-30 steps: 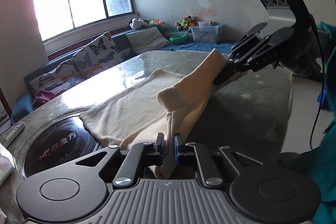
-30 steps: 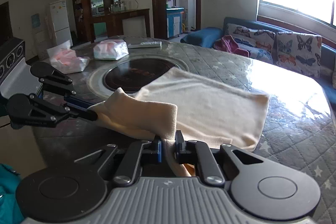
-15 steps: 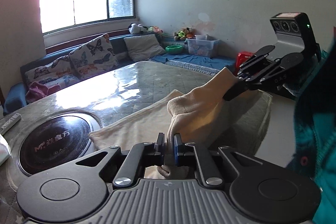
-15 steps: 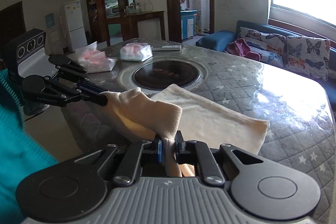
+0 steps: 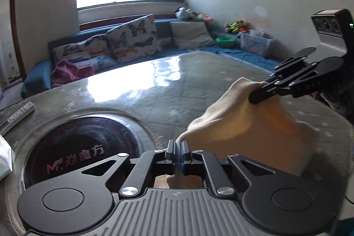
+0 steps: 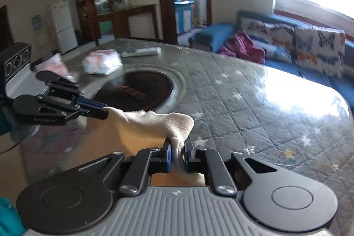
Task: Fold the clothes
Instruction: 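Fold the lifted end over the body with both grippers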
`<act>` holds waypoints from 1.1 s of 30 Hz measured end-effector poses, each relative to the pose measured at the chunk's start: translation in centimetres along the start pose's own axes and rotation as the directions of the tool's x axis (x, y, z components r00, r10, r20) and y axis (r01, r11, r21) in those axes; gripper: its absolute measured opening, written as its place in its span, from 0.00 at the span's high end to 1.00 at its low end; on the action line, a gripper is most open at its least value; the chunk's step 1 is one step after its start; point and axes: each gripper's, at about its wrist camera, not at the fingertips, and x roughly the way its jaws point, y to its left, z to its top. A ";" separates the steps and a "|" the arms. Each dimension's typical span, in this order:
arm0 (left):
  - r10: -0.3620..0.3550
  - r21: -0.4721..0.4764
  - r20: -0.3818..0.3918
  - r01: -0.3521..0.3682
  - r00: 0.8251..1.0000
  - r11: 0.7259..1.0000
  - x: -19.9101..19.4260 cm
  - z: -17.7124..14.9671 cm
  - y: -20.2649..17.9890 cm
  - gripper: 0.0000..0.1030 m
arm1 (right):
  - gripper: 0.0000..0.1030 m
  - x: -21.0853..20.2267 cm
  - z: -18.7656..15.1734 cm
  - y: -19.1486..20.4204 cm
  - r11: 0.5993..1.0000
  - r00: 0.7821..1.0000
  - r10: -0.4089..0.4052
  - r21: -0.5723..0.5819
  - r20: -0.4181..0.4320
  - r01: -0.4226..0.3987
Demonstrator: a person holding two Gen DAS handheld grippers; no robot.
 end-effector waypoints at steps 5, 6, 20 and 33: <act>0.069 -0.037 -0.039 -0.070 0.997 0.997 3.3 -0.8 0.7 0.95 | 0.90 4.9 -1.4 -2.2 0.991 0.999 -0.043 0.123 -0.022 0.045; 0.073 -0.041 -0.045 -0.075 0.996 0.996 3.6 -0.9 0.8 0.95 | 0.88 5.6 -1.8 -2.5 0.990 0.998 -0.053 0.131 -0.028 0.056; 0.042 -0.071 -0.022 -0.043 0.999 0.997 3.0 0.3 1.7 0.87 | 0.75 0.6 -4.5 -6.3 0.956 0.989 -0.150 0.253 -0.003 0.146; -0.027 0.043 -0.106 0.031 0.994 0.999 6.0 0.4 -0.3 0.81 | 0.81 2.9 -5.9 -4.9 0.961 0.989 -0.141 0.234 -0.036 0.146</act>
